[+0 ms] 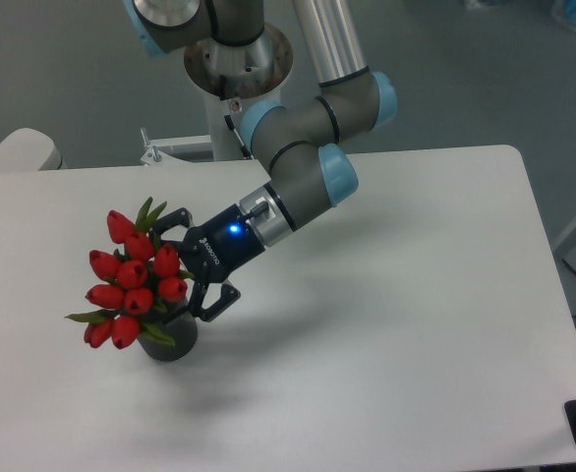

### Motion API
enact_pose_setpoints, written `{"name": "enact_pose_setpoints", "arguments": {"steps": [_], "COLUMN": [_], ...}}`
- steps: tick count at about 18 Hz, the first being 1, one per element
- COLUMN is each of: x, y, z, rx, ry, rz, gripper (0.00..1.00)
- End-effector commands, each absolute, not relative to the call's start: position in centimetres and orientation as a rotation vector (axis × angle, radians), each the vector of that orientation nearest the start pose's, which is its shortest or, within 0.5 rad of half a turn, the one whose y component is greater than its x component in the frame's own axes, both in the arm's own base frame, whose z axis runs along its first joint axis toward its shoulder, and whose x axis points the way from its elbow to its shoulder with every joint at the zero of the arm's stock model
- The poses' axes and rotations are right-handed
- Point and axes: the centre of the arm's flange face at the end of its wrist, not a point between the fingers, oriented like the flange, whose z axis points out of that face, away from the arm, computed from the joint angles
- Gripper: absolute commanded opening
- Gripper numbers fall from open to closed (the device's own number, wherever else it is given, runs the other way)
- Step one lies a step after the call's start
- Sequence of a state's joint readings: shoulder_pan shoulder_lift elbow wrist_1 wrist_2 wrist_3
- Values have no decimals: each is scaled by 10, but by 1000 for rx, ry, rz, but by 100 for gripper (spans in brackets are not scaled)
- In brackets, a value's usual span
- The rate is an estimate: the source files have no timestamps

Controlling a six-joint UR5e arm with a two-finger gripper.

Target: Insert the flowers into the vase

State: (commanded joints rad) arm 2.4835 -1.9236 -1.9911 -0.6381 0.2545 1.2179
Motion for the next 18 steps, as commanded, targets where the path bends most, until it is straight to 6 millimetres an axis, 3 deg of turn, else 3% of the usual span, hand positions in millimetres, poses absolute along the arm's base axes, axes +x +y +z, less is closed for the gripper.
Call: {"name": "enact_pose_setpoints", "arguments": {"steps": [8,13,18], "x": [-273,-297,-320], "y": [496,471,447], "z": [288,306,310], "rx": [-1891,-1905,-2040], "ry": [423,381,351], "rz": [-496,-415,-284], "gripper": [100,100,100]}}
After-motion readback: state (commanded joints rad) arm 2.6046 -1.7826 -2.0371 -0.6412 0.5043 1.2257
